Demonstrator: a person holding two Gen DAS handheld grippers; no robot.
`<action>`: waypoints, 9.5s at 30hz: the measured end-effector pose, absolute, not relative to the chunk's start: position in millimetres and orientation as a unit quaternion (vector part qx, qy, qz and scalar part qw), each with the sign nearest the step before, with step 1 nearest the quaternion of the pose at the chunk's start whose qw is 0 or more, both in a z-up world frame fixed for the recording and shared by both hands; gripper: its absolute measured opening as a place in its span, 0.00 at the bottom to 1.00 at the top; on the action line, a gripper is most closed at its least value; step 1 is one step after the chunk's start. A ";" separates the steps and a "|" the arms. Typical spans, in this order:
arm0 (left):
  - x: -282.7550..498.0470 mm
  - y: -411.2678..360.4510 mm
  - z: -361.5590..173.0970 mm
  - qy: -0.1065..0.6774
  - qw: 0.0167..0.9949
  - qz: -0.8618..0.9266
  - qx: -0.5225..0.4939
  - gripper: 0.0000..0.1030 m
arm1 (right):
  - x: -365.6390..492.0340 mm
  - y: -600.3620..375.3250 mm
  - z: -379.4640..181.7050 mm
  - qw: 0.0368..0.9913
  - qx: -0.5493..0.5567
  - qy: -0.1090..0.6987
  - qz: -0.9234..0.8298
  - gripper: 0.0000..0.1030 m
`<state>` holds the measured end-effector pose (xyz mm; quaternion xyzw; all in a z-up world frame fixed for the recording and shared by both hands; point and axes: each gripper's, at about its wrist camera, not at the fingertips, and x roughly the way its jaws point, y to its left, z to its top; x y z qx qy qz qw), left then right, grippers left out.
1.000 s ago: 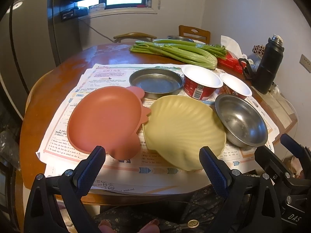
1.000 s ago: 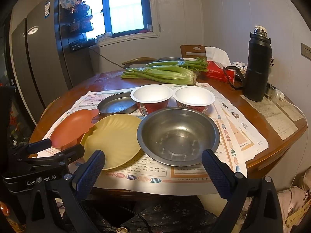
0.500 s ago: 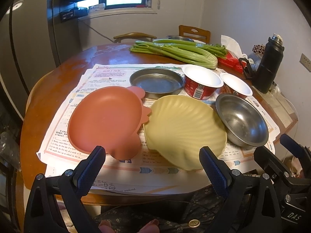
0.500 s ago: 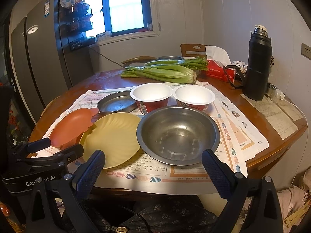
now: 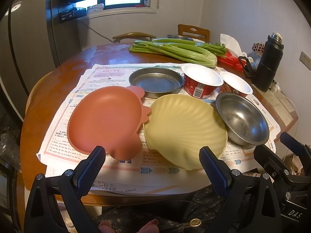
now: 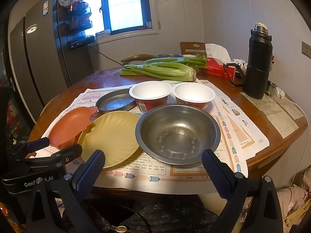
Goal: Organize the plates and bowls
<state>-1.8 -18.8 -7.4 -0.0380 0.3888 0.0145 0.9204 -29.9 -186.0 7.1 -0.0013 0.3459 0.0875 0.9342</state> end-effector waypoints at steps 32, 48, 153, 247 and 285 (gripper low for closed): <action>-9.6 -1.1 1.2 0.374 0.926 0.019 -0.053 0.95 | -27.8 -181.1 15.6 0.938 0.003 0.332 0.097 0.97; -17.7 68.7 8.3 0.360 0.924 0.070 -0.111 0.95 | -1.2 -134.0 38.5 0.931 -0.018 0.321 0.171 0.97; 101.4 180.6 -39.1 0.416 0.893 0.108 -0.136 0.38 | 103.2 60.2 -35.4 0.833 -0.120 0.436 0.318 0.58; 76.7 6.9 -23.7 0.445 0.893 0.008 -0.069 0.55 | 31.8 -148.4 -36.8 0.847 0.010 0.487 0.213 0.58; 66.4 28.2 -24.4 0.421 0.901 -0.010 -0.105 0.46 | 33.8 -85.5 -29.9 0.867 -0.087 0.436 0.227 0.59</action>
